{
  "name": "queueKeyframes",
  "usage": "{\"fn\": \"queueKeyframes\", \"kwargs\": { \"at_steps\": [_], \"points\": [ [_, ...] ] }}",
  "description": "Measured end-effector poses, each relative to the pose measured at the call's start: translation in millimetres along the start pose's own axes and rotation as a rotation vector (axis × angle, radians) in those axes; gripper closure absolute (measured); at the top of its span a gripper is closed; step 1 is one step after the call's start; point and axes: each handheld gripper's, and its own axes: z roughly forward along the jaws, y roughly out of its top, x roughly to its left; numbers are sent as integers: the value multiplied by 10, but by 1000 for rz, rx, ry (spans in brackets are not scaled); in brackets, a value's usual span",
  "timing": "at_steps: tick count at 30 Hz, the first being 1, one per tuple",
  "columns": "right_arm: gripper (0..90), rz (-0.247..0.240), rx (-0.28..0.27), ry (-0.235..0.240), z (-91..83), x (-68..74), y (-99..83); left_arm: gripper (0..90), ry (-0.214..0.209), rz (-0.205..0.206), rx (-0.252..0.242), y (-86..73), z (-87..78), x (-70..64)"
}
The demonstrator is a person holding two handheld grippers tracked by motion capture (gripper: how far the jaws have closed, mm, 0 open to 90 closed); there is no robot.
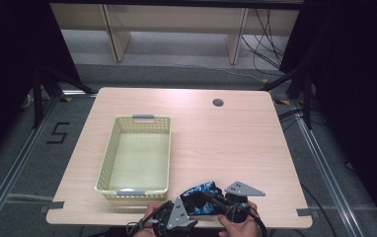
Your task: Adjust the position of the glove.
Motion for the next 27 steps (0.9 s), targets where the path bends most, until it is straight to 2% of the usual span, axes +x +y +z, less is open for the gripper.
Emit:
{"fn": "queueKeyframes", "kwargs": {
  "at_steps": [1, 3, 4, 5, 6, 7, 9, 10, 12, 13, 14, 15, 16, 17, 18, 19, 20, 21, 22, 24, 25, 26, 27],
  "points": [
    [897, 31, 1, -5, 4, 7, -20, 433, -9, -9, -2, -8, 2, 5],
    [896, -5, 22, -25, 28, -45, -67, 432, -5, -10, 1, -19, -4, 25],
    [895, 22, 38, -23, 53, -35, -94, 429, -9, -21, 0, -25, -8, 27],
    [895, -19, 42, -41, 73, -89, -113, 428, -4, -16, 9, -29, -12, 46],
    [894, -1, 56, -39, 85, -100, -126, 427, -16, -1, 14, -24, -42, 67],
    [892, -12, 72, -47, 102, -127, -140, 426, 0, -17, -3, -35, -42, 60],
    [885, 2, 82, -48, 111, -134, -146, 424, -11, -37, -7, -54, -67, 87],
    [881, -5, 80, -51, 116, -146, -148, 423, -9, -40, -1, -58, -91, 109],
    [826, 6, 88, -47, 107, -147, -141, 421, -25, -75, -21, -77, -107, 135],
    [804, 7, 83, -43, 107, -152, -141, 421, -6, -57, -7, -86, -134, 168],
    [768, 17, 75, -50, 95, -150, -135, 419, -24, -90, -24, -96, -143, 164],
    [713, 7, 66, -43, 80, -153, -119, 417, -17, -81, -11, -111, -158, 187],
    [683, 14, 68, -51, 53, -139, -99, 417, -28, -103, -18, -134, -160, 185],
    [666, -21, 65, -77, 4, -159, -64, 416, -29, -83, -8, -143, -170, 204],
    [641, -40, 83, -104, -50, -181, -37, 415, -38, -83, -2, -148, -175, 212],
    [633, -29, 83, -104, -70, -202, -31, 414, -53, -114, 1, -155, -182, 199],
    [619, 22, 92, -110, -106, -207, -32, 412, -66, -116, 8, -156, -188, 206],
    [594, 3, 88, -112, -124, -267, -34, 411, -49, -125, -10, -164, -179, 196],
    [574, 24, 104, -102, -144, -300, -49, 407, -44, -99, -9, -162, -183, 219],
    [529, 43, 111, -102, -162, -356, -85, 398, -58, -148, -14, -166, -173, 213],
    [492, 48, 150, -109, -158, -382, -103, 395, -43, -115, 1, -163, -185, 236],
    [478, 52, 158, -84, -128, -411, -121, 395, -36, -127, 0, -166, -174, 233],
    [475, 44, 170, -107, -129, -425, -123, 395, -47, -137, 0, -169, -176, 233]
  ]
}}
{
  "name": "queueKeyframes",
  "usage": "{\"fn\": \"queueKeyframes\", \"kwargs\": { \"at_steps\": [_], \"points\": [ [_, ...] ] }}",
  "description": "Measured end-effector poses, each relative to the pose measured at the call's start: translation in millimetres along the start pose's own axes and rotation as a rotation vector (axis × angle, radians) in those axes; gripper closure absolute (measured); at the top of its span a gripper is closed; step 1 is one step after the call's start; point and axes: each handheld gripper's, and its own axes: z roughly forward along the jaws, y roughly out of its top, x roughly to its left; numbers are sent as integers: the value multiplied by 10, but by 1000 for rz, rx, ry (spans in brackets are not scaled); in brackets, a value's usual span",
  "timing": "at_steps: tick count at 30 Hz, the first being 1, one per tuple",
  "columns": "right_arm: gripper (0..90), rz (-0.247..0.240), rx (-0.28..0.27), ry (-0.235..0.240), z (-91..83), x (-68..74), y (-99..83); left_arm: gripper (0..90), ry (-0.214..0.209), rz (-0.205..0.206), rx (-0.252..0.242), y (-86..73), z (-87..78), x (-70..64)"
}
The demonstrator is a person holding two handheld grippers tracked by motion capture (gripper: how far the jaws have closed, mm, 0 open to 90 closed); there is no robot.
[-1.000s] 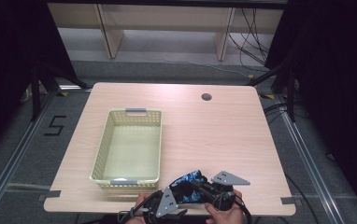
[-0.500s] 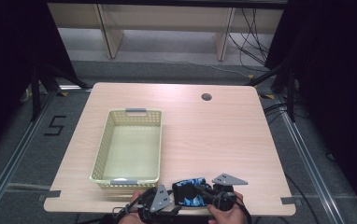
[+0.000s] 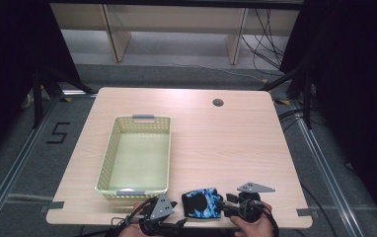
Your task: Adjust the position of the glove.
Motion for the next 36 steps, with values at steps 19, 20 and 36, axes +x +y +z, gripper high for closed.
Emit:
{"fn": "queueKeyframes", "kwargs": {
  "at_steps": [19, 20, 36],
  "points": [
    [808, -66, 65, 77, 211, -66, 48, 404, -27, -82, 8, -79, -37, 59],
    [809, -57, 66, 74, 200, -64, 41, 408, -30, -90, 9, -79, -24, 56],
    [809, -132, 62, 149, 115, -106, -69, 455, -80, -123, 28, 22, 112, 43]
  ]
}}
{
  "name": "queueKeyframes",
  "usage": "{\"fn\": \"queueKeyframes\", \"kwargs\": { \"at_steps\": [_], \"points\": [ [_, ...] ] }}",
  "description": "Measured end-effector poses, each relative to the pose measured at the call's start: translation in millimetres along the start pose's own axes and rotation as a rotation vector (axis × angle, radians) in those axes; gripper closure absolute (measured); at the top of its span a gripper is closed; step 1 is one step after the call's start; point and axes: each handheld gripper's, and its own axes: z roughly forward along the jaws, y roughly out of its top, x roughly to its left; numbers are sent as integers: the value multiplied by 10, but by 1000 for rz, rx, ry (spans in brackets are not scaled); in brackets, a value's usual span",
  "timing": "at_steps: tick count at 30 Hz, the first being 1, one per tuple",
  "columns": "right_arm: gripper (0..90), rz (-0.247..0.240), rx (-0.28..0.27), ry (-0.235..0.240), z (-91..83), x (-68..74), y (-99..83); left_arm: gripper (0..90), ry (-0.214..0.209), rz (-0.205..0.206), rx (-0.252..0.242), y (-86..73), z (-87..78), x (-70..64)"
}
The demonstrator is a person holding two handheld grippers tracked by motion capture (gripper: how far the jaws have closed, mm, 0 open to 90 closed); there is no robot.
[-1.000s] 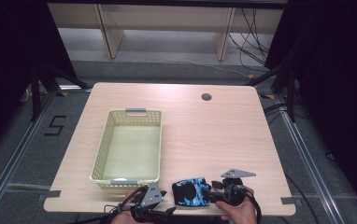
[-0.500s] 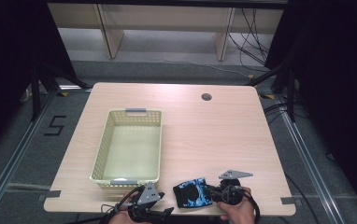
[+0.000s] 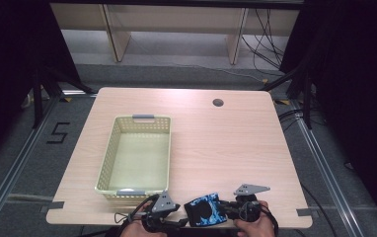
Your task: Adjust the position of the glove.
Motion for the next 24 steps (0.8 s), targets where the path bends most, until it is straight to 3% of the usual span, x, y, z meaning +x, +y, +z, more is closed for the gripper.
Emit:
{"fn": "queueKeyframes", "kwargs": {
  "at_steps": [2, 3, 6, 8, 9, 12, 13, 14, 15, 16, 17, 18, 19, 22, 23, 24],
  "points": [
    [809, 6, 6, -15, -16, 2, -11, 473, -27, -57, -12, 7, 41, -30],
    [808, 11, -2, 6, -11, 0, -21, 482, -41, -62, -3, 10, 55, -32],
    [807, 7, 4, -4, -20, 0, -23, 503, -48, -57, 17, 14, 106, -30],
    [807, 2, 0, -1, -18, 2, -26, 517, -59, -81, 17, 18, 139, -26],
    [807, 0, -1, -5, -19, 4, -28, 534, -57, -60, 25, 25, 143, -10],
    [806, -1, -2, -3, -18, 0, -29, 543, -67, -86, 24, 49, 198, 4],
    [806, 43, 5, 11, -21, 25, -34, 542, -67, -101, 23, 55, 209, 2],
    [806, 38, 2, 14, -20, 18, -36, 541, -60, -80, 29, 68, 215, 20],
    [806, -3, -6, 1, -19, -9, -33, 538, -63, -97, 25, 77, 230, 14],
    [806, -1, -5, 4, -18, -9, -33, 534, -66, -114, 16, 89, 250, 1],
    [806, 0, -4, 1, -22, -8, -33, 528, -66, -112, 9, 105, 275, -4],
    [806, 55, 4, 21, -18, 18, -40, 525, -57, -106, 8, 130, 302, -9],
    [806, 10, -11, 13, -15, -25, -44, 524, -58, -108, 0, 152, 339, -17],
    [807, 42, -10, 25, -23, -22, -55, 572, -42, -94, -14, 181, 398, -30],
    [807, 32, -12, 18, -33, -27, -57, 602, -40, -77, -16, 180, 401, -24],
    [807, 33, -13, 20, -31, -30, -57, 613, -37, -84, -30, 177, 405, -35]
  ]
}}
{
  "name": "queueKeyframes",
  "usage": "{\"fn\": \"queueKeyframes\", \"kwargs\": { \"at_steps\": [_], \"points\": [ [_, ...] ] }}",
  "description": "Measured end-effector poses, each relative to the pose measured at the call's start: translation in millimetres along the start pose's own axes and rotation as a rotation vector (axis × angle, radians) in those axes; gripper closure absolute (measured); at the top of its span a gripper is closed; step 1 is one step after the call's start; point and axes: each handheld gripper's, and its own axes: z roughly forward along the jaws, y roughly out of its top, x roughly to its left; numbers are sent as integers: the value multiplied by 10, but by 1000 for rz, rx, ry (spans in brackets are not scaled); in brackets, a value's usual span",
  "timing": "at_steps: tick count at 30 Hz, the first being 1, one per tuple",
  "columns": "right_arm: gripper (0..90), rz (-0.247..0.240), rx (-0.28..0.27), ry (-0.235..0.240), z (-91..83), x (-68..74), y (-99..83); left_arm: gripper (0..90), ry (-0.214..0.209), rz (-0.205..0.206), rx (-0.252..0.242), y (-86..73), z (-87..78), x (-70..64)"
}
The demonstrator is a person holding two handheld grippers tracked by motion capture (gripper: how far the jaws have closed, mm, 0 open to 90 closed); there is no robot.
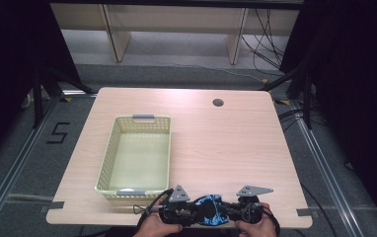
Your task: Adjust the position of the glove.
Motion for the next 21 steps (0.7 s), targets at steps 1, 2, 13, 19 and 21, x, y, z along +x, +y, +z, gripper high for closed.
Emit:
{"fn": "queueKeyframes", "kwargs": {
  "at_steps": [1, 2, 13, 19, 21],
  "points": [
    [807, 3, -8, 11, 9, -3, 0, 643, 8, 8, -5, -2, -10, 1],
    [807, 3, -1, 0, 2, -4, 2, 687, 12, -2, -17, -9, -15, -3],
    [813, 10, -20, 2, -25, 55, -3, 794, 14, 17, -52, 9, -91, 26],
    [816, 48, -40, 25, -59, 105, 21, 814, 24, 54, -55, 39, -175, 73],
    [816, 22, -61, 34, -41, 96, 18, 815, 26, 60, -52, 32, -185, 78]
  ]
}}
